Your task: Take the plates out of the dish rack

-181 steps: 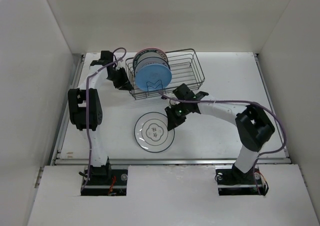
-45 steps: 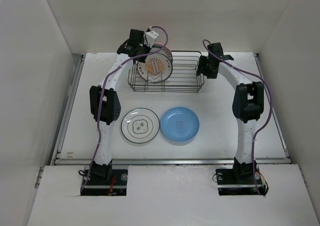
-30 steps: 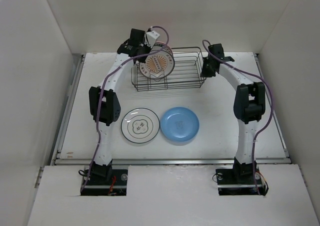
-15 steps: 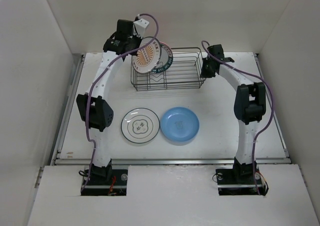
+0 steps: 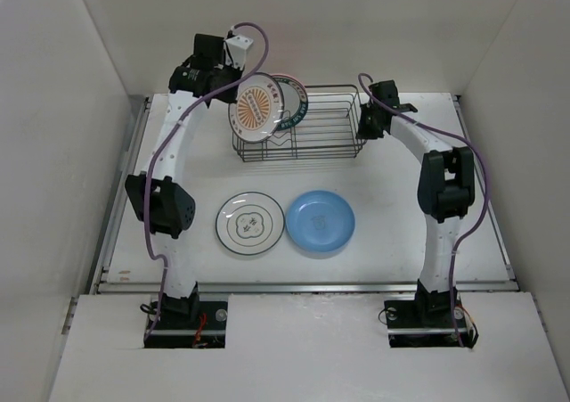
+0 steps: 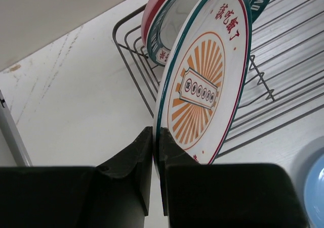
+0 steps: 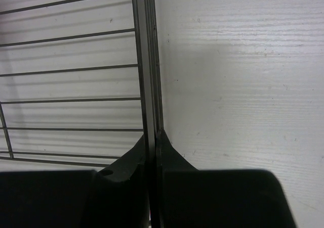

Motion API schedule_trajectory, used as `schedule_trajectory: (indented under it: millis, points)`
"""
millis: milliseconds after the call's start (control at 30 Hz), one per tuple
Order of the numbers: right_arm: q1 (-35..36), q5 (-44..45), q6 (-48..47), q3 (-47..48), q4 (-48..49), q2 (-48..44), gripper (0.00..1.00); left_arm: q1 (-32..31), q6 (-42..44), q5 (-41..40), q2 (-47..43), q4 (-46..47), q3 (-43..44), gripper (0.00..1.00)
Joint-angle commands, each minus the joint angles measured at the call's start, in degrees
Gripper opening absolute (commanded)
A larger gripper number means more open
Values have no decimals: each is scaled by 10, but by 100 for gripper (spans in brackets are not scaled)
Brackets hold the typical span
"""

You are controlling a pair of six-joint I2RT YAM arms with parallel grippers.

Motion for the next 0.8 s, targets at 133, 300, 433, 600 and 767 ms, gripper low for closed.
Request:
schedule_trajectory:
  millis: [133,300,433,600,767]
  points:
    - [5,-5,3,-3,15,-39,0,68,-84,96,-45,3,30,0]
    - [5,-10,3,-8,15,-39,0,133,-55,326,-78,-62,6,0]
    - [5,-5,3,-14,15,-39,0,133,157,442,-109,-275,-46,0]
    - [5,-12,3,-14,15,-39,0,133,341,432,-117,-446,-101,0]
    - [5,-12,3,-19,15,-39,0,138,399,404,-101,-482,-213,0]
